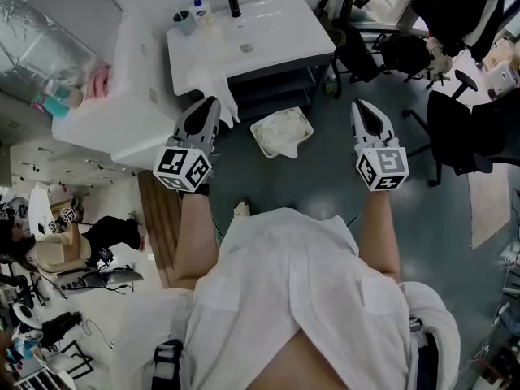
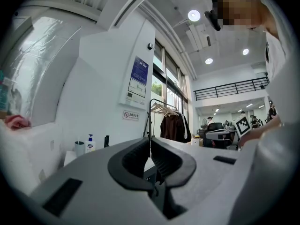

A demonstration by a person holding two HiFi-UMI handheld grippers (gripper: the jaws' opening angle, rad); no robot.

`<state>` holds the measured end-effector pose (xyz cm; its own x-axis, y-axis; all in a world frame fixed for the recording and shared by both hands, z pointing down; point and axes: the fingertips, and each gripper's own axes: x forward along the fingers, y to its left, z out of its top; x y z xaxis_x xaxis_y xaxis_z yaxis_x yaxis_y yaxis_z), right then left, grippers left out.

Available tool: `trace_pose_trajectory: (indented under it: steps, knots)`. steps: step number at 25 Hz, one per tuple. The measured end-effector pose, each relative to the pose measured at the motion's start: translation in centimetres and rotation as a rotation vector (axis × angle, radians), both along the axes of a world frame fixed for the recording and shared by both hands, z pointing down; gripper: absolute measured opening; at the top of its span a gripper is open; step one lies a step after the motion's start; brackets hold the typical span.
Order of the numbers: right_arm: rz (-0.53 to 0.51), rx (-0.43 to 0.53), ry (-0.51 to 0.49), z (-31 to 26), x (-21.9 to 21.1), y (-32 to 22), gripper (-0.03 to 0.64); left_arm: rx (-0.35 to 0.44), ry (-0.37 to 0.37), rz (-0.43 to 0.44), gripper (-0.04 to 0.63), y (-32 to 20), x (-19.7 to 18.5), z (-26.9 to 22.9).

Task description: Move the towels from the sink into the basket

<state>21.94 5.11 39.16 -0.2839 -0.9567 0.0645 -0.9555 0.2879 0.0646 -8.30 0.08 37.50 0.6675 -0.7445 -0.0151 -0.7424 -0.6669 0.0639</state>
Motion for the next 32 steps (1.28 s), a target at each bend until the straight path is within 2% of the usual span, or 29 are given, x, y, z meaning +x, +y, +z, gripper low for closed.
trace_pose_trajectory:
  steps: [15,21,32]
  knots:
    - [-0.001,-0.015,-0.022,0.9,1.1,0.0,0.028,-0.011,0.002,-0.002,0.023,0.1,1.3,0.7]
    - [-0.008,-0.013,-0.03,1.3,1.2,-0.5,0.028,-0.012,-0.025,0.0,0.023,0.4,1.8,1.1]
    - [-0.031,-0.028,-0.003,2.0,0.0,-5.9,0.029,-0.038,-0.02,-0.044,0.025,-5.2,0.2,2.7]
